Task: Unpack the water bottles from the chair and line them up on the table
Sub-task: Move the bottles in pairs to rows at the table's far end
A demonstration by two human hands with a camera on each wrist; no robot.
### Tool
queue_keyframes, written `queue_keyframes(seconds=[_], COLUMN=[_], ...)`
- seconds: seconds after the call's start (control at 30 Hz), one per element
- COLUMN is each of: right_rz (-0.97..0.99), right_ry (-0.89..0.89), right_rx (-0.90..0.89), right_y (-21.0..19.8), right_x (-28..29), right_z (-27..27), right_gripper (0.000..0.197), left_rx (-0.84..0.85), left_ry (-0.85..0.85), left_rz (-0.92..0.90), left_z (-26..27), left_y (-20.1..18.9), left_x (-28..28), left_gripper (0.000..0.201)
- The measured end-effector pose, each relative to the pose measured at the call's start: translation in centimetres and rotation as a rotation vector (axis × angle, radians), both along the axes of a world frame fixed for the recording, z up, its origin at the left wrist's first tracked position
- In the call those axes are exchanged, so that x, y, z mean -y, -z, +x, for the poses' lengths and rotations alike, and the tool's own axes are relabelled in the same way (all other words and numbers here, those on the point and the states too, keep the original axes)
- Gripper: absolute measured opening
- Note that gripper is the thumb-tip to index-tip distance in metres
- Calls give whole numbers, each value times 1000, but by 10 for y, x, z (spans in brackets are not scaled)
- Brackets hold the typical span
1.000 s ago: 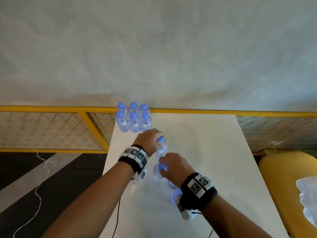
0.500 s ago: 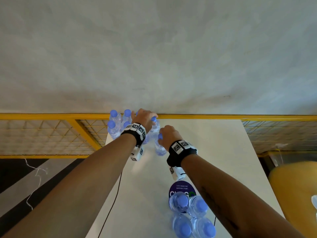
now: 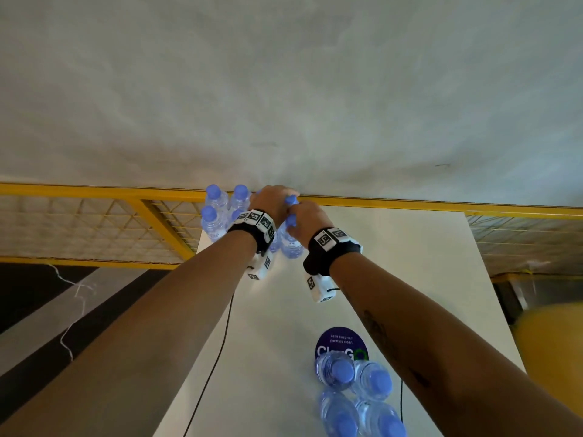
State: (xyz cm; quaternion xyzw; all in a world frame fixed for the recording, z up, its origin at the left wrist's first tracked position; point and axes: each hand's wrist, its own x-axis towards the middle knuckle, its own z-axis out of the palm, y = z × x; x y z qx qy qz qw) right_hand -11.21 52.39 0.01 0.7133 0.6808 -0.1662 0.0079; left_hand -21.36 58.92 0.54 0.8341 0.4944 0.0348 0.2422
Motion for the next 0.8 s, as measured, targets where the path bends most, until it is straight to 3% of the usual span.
queue_keyframes(seconds=[0.17, 0.3, 0.37, 0.43, 0.5, 0.63, 0.8], right_rz=[-30, -16, -16, 25, 17, 37, -62], right_ry=[66, 114, 145, 164, 188, 173, 134], right_rx=[-28, -133, -162, -195, -223, -279, -269], right_y=[-13, -15, -16, -28, -41, -47, -53], right_x=[6, 21, 31, 56, 88, 153, 231], right_z=[-2, -1, 3, 7, 8, 8, 3], right_gripper=[3, 23, 36, 41, 43, 44, 31], left_rx=[-22, -25, -35, 32, 138, 259, 258], left_ry=[-16, 19, 13, -14, -35, 78, 371], left_rz=[73, 56, 47, 79, 172, 271, -44], left_z=[3, -1, -7, -15, -24, -30, -37], left_y=[7, 7, 8, 6, 8, 7, 2], left_x=[1, -2, -6, -2, 10, 70, 177], left_gripper=[12, 21, 48, 61, 59, 49, 33])
